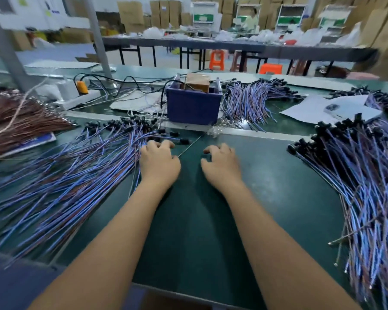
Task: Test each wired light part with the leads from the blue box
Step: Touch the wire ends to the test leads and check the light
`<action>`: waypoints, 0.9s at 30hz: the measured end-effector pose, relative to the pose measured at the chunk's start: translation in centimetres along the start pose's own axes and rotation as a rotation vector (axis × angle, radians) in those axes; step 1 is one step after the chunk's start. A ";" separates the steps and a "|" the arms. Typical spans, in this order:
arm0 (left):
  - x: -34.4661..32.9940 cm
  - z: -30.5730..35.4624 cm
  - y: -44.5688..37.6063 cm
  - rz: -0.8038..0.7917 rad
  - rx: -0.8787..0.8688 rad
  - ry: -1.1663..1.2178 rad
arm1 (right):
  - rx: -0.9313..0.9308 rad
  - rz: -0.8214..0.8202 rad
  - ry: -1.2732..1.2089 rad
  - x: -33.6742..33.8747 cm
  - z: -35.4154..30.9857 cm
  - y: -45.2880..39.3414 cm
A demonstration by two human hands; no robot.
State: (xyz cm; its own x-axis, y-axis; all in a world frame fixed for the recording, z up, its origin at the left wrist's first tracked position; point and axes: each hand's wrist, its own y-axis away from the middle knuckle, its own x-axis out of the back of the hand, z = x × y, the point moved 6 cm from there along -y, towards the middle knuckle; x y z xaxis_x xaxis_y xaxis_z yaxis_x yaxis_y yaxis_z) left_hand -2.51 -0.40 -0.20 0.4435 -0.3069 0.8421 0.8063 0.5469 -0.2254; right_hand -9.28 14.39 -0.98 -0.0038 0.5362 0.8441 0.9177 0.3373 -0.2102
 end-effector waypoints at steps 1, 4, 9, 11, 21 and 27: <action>0.1 -0.3 -0.3 0.017 0.018 -0.036 | -0.001 0.020 -0.040 0.1 0.4 -0.1; 0.3 0.7 -1.3 0.081 -0.065 -0.154 | -0.006 0.065 -0.161 0.6 0.8 -0.3; -2.1 2.4 -3.0 -0.033 0.022 -0.117 | 0.020 0.058 -0.203 0.6 0.7 0.1; -2.7 2.2 -3.6 -0.053 0.104 -0.165 | 0.020 0.062 -0.238 0.7 0.8 0.0; -0.2 4.2 -1.9 0.343 -0.213 0.245 | -0.059 0.089 -0.557 0.8 1.2 0.0; -0.7 10.4 2.5 -0.067 -0.401 1.174 | -0.210 0.053 -1.414 2.1 1.6 0.6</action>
State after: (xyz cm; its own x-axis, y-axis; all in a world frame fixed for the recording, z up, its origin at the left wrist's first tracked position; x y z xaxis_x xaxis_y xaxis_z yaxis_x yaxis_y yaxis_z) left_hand -4.87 9.33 3.72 0.3119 -0.9491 -0.0439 0.8118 0.2902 -0.5068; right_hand -9.37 16.97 -0.10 -0.2391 0.8933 -0.3805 0.9696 0.2407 -0.0441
